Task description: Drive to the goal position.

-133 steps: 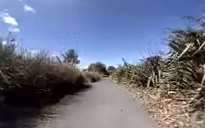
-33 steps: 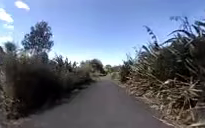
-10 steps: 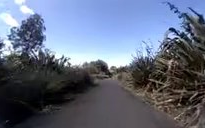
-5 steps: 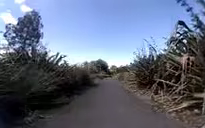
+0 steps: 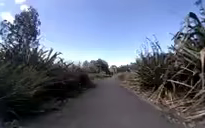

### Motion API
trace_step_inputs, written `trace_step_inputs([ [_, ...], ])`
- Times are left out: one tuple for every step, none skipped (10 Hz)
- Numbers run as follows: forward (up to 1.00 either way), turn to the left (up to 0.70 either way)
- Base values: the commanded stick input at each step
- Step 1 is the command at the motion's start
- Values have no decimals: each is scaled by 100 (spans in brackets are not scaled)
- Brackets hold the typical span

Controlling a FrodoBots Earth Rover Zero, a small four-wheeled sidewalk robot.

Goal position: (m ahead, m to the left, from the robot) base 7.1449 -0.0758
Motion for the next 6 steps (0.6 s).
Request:
trace_step_inputs([
  [85,0],
  [85,0],
  [85,0],
  [85,0],
  [85,0],
  [85,0],
])
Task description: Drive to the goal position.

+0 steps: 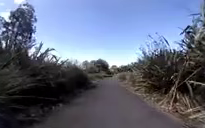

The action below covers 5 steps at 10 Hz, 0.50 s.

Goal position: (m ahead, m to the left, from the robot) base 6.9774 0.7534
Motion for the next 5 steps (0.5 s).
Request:
trace_step_inputs([
  [85,0],
  [85,0],
  [85,0],
  [85,0],
  [85,0],
])
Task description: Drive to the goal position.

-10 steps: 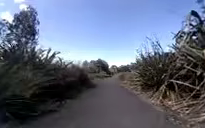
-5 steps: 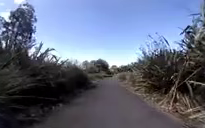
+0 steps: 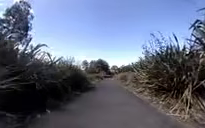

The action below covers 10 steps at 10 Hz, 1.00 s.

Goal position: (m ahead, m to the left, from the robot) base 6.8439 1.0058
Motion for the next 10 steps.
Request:
trace_step_inputs([
  [85,0],
  [85,0],
  [85,0],
  [85,0],
  [85,0],
  [85,0],
  [85,0],
  [85,0],
  [85,0],
  [85,0],
])
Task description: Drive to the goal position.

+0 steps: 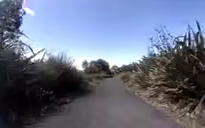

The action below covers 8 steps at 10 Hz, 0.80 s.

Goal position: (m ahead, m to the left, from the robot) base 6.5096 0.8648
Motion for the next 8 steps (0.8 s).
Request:
trace_step_inputs([
  [85,0],
  [85,0],
  [85,0],
  [85,0],
  [85,0],
  [85,0],
  [85,0],
  [85,0],
])
